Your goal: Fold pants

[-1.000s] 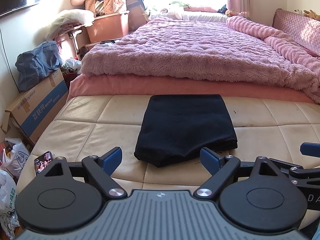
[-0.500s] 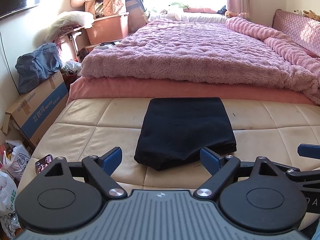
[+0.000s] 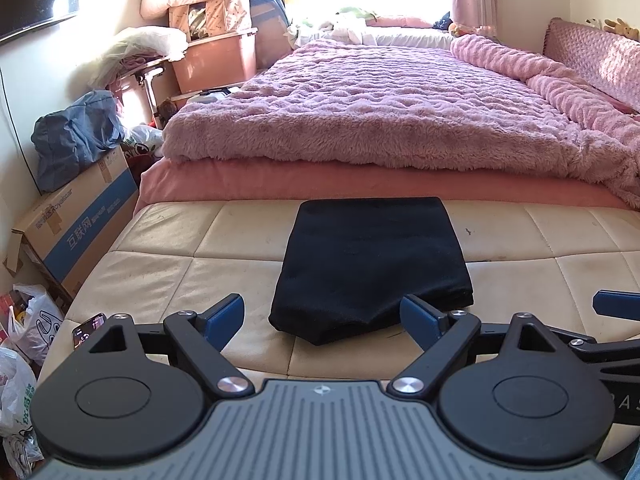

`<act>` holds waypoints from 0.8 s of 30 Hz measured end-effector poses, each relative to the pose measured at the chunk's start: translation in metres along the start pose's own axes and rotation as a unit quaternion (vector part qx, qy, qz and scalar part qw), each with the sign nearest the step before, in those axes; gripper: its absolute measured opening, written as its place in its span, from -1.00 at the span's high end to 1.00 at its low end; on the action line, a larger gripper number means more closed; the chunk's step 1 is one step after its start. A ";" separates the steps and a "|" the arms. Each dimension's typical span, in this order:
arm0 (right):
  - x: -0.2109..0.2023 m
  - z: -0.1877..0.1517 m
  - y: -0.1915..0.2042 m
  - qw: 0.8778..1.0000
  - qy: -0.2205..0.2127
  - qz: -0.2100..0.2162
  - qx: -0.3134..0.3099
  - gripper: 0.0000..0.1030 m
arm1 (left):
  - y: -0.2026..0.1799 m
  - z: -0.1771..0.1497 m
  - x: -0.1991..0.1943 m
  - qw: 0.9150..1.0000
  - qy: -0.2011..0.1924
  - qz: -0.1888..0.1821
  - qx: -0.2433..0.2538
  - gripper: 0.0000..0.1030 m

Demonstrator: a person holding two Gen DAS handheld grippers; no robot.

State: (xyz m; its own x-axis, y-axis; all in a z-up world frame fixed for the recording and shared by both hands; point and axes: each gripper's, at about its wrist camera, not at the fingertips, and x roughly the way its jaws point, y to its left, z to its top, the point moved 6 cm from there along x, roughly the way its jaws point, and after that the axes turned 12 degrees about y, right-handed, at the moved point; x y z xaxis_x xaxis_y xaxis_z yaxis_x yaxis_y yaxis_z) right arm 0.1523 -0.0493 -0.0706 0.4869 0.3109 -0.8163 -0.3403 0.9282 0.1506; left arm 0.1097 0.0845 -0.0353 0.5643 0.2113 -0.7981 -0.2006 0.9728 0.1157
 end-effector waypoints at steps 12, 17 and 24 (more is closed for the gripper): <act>0.002 0.000 -0.003 1.000 0.001 0.003 0.008 -0.59 | 0.000 -0.001 0.001 1.000 0.003 0.000 0.002 -0.99; 0.001 0.000 -0.002 1.000 -0.003 0.005 0.009 -0.59 | 0.000 -0.001 0.000 1.000 0.004 0.000 0.001 -0.99; -0.001 -0.002 -0.001 1.000 -0.007 0.006 0.006 -0.59 | -0.002 -0.001 -0.002 1.000 0.000 0.002 0.005 -0.99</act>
State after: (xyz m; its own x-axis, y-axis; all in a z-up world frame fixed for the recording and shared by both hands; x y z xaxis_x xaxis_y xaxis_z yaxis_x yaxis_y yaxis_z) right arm 0.1501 -0.0515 -0.0709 0.4942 0.3256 -0.8061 -0.3365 0.9266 0.1679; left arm 0.1085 0.0826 -0.0345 0.5633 0.2158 -0.7976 -0.1946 0.9728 0.1258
